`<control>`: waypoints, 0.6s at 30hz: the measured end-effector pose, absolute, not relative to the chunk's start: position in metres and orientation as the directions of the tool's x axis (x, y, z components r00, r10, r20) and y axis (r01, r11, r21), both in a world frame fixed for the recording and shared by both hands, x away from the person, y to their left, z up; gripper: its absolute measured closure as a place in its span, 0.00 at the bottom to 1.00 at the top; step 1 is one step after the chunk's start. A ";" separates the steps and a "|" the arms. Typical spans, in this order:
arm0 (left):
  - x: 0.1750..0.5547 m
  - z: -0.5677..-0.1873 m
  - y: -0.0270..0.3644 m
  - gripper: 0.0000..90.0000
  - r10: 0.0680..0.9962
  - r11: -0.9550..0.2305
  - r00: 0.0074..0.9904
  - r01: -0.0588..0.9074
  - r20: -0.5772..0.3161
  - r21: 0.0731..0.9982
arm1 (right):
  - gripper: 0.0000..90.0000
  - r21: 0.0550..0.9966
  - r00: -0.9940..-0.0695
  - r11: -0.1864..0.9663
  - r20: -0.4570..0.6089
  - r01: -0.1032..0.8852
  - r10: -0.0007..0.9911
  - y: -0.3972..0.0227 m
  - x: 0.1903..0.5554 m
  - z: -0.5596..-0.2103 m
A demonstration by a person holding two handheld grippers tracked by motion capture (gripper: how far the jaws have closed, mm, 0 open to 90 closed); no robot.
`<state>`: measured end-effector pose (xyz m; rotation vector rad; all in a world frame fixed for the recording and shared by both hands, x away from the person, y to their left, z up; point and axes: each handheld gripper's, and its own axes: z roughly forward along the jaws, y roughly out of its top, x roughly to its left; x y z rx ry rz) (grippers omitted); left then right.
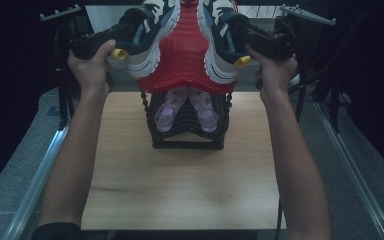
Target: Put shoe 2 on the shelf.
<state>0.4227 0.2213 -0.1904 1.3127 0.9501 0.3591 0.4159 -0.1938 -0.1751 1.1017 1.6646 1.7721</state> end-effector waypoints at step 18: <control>0.434 -0.196 0.191 0.79 0.739 0.275 0.555 0.270 -0.382 0.923 | 0.76 0.972 -0.539 -0.092 0.198 0.217 0.818 -0.169 0.440 -0.174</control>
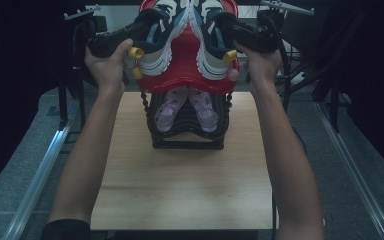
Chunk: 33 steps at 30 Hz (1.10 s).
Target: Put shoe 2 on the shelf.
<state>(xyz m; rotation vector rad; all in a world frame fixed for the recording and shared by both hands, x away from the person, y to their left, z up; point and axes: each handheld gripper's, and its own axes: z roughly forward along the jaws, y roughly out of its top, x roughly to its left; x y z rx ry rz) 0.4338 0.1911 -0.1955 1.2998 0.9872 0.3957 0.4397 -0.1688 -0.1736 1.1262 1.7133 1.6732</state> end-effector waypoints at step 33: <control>0.443 -0.221 0.184 0.51 0.752 0.208 0.562 0.294 -0.345 0.933 | 0.36 0.957 -0.589 -0.023 0.197 0.290 0.784 -0.161 0.464 -0.190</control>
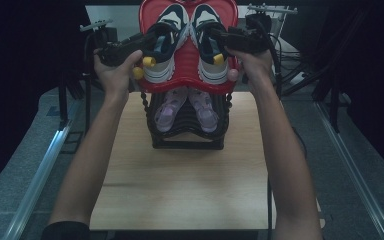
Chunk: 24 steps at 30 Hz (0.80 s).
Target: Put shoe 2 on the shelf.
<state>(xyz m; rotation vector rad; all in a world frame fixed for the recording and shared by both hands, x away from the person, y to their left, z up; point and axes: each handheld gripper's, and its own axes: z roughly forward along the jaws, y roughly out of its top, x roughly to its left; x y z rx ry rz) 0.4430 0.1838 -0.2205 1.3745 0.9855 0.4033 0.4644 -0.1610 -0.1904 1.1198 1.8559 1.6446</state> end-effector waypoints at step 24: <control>0.428 -0.229 0.220 0.42 0.718 0.256 0.587 0.276 -0.373 0.927 | 0.39 0.971 -0.646 -0.147 0.237 0.191 0.726 -0.192 0.439 -0.199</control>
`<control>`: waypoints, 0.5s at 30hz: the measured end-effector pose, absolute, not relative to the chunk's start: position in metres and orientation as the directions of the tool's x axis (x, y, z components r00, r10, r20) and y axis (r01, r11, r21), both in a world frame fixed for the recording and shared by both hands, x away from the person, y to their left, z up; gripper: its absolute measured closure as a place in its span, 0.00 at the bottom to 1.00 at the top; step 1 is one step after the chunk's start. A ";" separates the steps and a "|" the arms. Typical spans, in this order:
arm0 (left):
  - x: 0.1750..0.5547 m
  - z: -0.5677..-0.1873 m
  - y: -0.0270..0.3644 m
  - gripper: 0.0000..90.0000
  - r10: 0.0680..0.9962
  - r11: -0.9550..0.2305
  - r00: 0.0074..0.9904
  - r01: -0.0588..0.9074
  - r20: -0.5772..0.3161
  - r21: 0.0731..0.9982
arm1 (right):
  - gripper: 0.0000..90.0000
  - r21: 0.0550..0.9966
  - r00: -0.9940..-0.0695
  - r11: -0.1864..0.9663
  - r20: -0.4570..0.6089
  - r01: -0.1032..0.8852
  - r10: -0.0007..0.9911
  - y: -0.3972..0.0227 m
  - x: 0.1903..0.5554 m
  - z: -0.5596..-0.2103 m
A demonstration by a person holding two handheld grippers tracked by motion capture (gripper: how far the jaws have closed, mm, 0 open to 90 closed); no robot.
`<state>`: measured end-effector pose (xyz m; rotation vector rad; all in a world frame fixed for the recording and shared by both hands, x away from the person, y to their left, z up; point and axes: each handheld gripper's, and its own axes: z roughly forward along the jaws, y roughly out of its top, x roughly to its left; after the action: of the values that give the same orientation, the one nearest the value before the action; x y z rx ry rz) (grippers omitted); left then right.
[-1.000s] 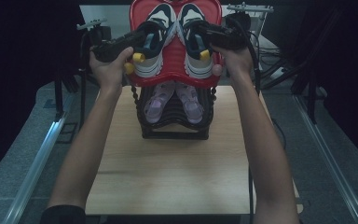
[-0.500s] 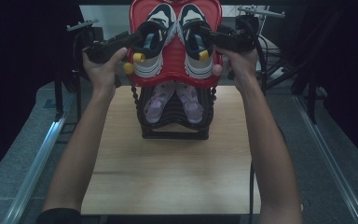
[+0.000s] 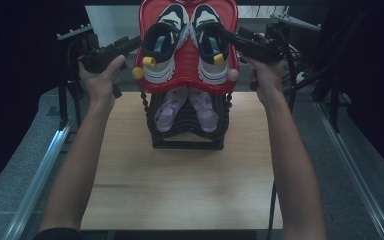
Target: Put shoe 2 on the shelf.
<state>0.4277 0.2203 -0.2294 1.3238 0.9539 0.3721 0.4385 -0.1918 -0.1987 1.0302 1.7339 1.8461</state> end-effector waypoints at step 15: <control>0.412 -0.240 0.249 0.43 0.749 0.228 0.570 0.255 -0.337 0.940 | 0.42 0.979 -0.617 -0.129 0.198 0.155 0.762 -0.224 0.426 -0.218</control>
<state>0.4125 0.2489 -0.2398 1.3407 0.9595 0.4243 0.4257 -0.2237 -0.2177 1.0200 1.6980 1.7947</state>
